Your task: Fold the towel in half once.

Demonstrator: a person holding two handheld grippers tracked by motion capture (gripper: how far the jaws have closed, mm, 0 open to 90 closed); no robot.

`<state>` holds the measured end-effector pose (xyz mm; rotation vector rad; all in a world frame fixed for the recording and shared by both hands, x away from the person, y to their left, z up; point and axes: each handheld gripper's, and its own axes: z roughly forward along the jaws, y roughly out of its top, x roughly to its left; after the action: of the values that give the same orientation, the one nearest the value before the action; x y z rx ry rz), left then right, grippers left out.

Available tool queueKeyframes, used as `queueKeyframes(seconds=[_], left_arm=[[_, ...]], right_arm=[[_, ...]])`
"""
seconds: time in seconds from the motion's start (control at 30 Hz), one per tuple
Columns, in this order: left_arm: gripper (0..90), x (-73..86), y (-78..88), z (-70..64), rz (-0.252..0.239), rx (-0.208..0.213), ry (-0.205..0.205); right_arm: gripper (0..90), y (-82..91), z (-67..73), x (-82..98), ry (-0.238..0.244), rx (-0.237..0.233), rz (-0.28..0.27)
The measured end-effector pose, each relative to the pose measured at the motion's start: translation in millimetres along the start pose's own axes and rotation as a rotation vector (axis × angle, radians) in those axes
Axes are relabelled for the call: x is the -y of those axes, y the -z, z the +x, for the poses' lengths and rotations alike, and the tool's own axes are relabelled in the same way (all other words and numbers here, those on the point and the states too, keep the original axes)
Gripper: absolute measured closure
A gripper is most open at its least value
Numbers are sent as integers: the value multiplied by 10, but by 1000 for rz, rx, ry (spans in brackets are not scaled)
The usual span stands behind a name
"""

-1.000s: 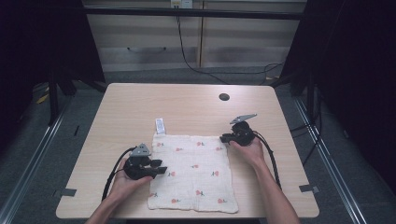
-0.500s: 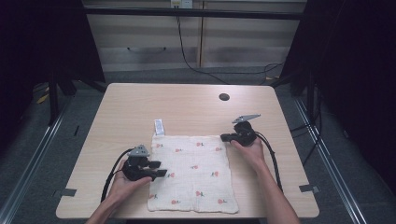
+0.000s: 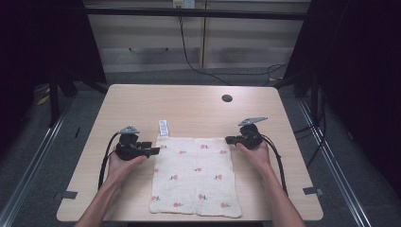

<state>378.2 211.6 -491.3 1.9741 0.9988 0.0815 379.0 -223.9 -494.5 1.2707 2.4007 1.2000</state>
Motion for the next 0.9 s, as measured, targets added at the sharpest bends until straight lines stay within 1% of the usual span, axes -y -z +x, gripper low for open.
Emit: queueKeyframes(seconds=[0.03,0.1,0.17,0.2,0.23,0.27,0.33,0.4,0.43,0.47,0.5,0.57,0.67,0.7,0.73,0.77,0.8,0.83,0.9], left_arm=[[439,-28,-19,33,10,1,7],[416,-69,-64,78,8,-2,3],[421,-108,-124,135,21,-22,16],[425,-120,-150,164,22,-29,19],[460,-129,-174,198,17,-29,22],[490,-141,-204,218,25,-35,25],[514,-153,-264,237,28,-25,15],[526,-165,-319,209,34,-48,1],[515,-173,-345,190,45,-70,-11],[516,-181,-363,180,54,-64,-23],[537,-188,-384,165,57,-60,-25],[538,-201,-411,148,62,-68,-41],[561,-198,-438,138,48,-79,-55],[576,-197,-444,127,49,-89,-71],[610,-196,-448,113,49,-103,-88],[639,-194,-452,95,53,-113,-116],[669,-193,-453,87,55,-116,-112],[709,-192,-455,94,56,-89,-90],[784,-191,-454,89,59,-104,-100]], right_arm=[[877,-2,2,-1,1,-1,-1],[877,1,4,-2,-6,-4,-6],[877,-1,-1,-4,2,-6,-13],[877,3,-1,-5,-3,-6,-11],[877,6,0,-7,-6,-7,-10],[876,9,-3,-8,-5,-9,-10],[877,15,-5,-6,-7,-9,-11],[876,21,-8,-3,-7,-10,-9],[877,26,-8,-2,-11,-11,-8],[876,27,-12,-1,-10,-11,-11],[877,27,-12,-1,-10,-10,-11],[877,22,-12,1,-10,-10,-9],[876,12,-11,3,-8,-12,-9],[877,12,-10,2,-7,-11,-10],[876,13,-10,2,-9,-14,-10],[876,13,-12,1,-9,-13,-10],[876,16,-15,1,-15,-12,-12],[876,17,-21,2,-16,-11,-14],[876,22,-28,4,-23,-12,-12]])
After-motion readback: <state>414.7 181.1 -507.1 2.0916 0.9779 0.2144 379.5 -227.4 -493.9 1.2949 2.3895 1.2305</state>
